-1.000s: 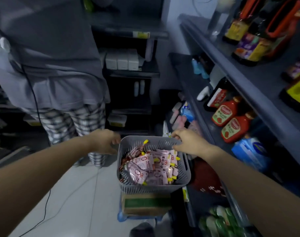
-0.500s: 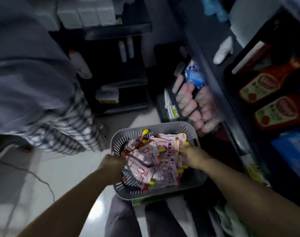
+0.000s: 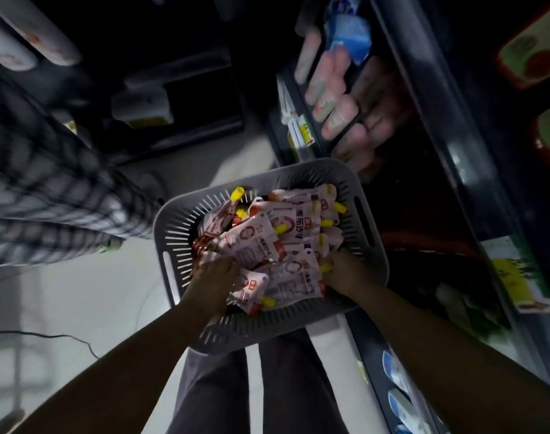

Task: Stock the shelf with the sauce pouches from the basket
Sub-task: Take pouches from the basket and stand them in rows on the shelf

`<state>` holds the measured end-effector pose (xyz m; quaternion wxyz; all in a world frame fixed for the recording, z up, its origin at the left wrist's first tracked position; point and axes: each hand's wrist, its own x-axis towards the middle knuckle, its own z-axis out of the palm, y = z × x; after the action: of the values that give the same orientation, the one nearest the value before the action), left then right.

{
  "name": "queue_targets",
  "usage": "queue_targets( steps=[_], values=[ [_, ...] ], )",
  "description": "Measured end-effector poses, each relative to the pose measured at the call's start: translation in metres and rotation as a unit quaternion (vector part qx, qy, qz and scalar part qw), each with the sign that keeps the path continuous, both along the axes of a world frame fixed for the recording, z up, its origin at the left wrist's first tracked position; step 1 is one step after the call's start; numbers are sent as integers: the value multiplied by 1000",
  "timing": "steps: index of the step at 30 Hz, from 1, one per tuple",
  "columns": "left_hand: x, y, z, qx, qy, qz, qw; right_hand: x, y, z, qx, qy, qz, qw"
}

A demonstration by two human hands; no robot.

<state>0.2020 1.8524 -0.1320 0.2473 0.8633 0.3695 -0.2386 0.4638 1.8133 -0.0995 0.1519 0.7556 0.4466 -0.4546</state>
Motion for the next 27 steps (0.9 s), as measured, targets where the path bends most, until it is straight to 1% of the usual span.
queue_targets(
  steps=[2,5,8,10,13,15,16,18,19,20,21,22,23,24,25,27],
  values=[
    [3,1,-4,24,-1,-6,1000,-1,1,-10,12,-1,-38,999],
    [4,1,-10,72,-19,-30,997,-6,4,-19,-2,24,-64,998],
    [7,3,-15,97,-44,1,994,-9,2,-30,-13,47,-73,996],
    [12,4,-16,106,-31,15,994,-10,3,-32,-18,56,-81,995],
    [17,10,-15,110,-18,10,994,-5,7,-29,-32,94,-84,992],
    [17,14,-14,107,-54,-14,993,-5,15,-23,-34,116,-69,990],
    [16,16,-12,98,-86,-23,991,-5,21,-17,-33,109,-52,992],
    [13,22,-3,92,-122,-25,988,-5,32,0,-36,95,-30,994],
    [10,25,1,63,-129,6,990,-4,38,10,-38,103,-35,993],
    [7,29,3,2,-131,73,989,-2,42,19,-45,121,-59,990],
    [6,32,7,-116,-146,173,967,3,45,29,-51,140,-93,985],
    [5,35,10,-232,-194,284,910,8,47,37,-51,152,-128,979],
    [4,36,10,-310,-243,388,833,13,47,43,-43,158,-167,972],
    [5,39,11,-354,-281,470,758,17,47,46,-25,159,-219,962],
    [8,41,10,-382,-304,525,697,19,46,47,1,158,-275,948],
    [21,43,8,-440,-329,596,585,19,43,45,72,166,-398,899]
  ],
)
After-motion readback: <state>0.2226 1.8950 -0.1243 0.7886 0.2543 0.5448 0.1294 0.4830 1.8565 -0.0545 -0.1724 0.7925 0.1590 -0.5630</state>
